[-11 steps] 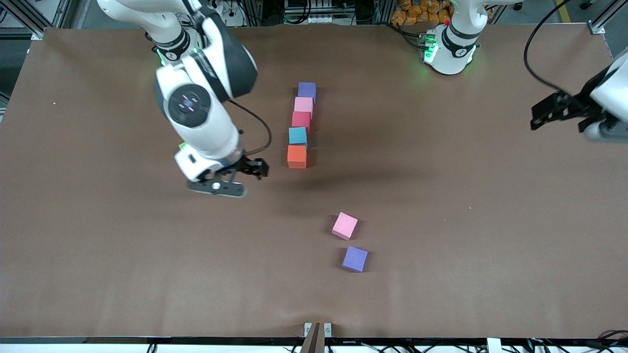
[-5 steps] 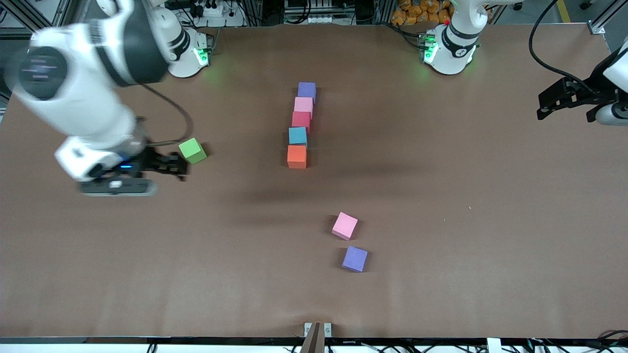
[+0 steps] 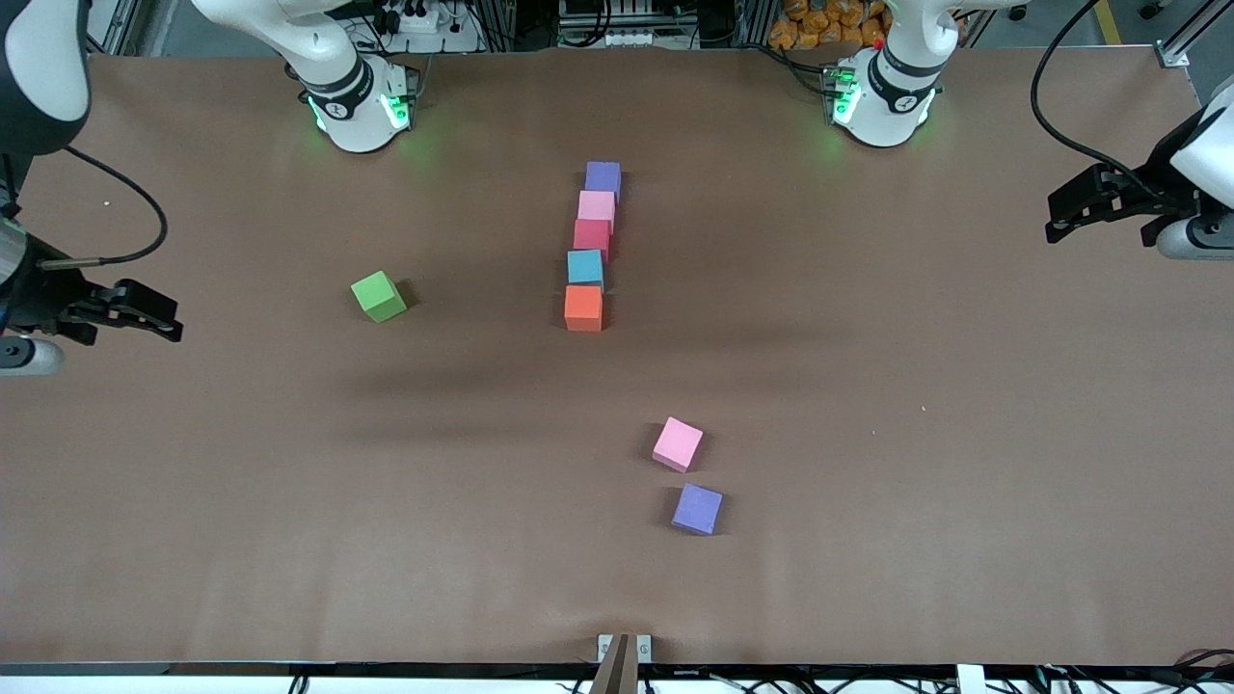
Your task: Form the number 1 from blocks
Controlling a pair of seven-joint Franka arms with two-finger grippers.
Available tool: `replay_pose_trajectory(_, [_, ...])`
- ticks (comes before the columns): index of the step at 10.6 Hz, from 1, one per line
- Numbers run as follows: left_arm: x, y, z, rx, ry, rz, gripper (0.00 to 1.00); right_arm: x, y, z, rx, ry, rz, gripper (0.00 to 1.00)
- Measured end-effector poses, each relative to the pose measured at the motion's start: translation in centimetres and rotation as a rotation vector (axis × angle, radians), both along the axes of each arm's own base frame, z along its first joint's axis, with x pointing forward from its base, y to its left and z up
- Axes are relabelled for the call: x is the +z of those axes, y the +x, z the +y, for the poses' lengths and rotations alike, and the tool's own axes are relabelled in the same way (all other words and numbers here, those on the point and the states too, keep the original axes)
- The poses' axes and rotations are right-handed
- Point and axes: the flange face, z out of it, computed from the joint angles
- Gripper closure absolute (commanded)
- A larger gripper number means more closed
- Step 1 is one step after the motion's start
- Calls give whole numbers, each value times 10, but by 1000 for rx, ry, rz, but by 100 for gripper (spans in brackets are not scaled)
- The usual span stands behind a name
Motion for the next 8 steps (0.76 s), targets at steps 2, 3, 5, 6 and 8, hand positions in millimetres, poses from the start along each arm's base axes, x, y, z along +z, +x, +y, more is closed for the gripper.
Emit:
replay_pose_trajectory(2, [0, 0, -1, -1, 0, 0, 0, 5, -2, 6, 18, 16, -8, 0])
replay_pose_trajectory(3, [0, 0, -1, -1, 0, 0, 0, 11, -5, -1, 9, 22, -18, 0])
replay_pose_trajectory(5, [0, 0, -1, -2, 0, -1, 0, 23, -15, -13, -6, 33, -41, 0])
replay_pose_trajectory(6, [0, 0, -1, -2, 0, -1, 0, 24, -19, -17, -10, 37, -45, 0])
replay_pose_trajectory(8, [0, 0, -1, -2, 0, 0, 0, 19, -21, -14, 0, 17, -36, 0])
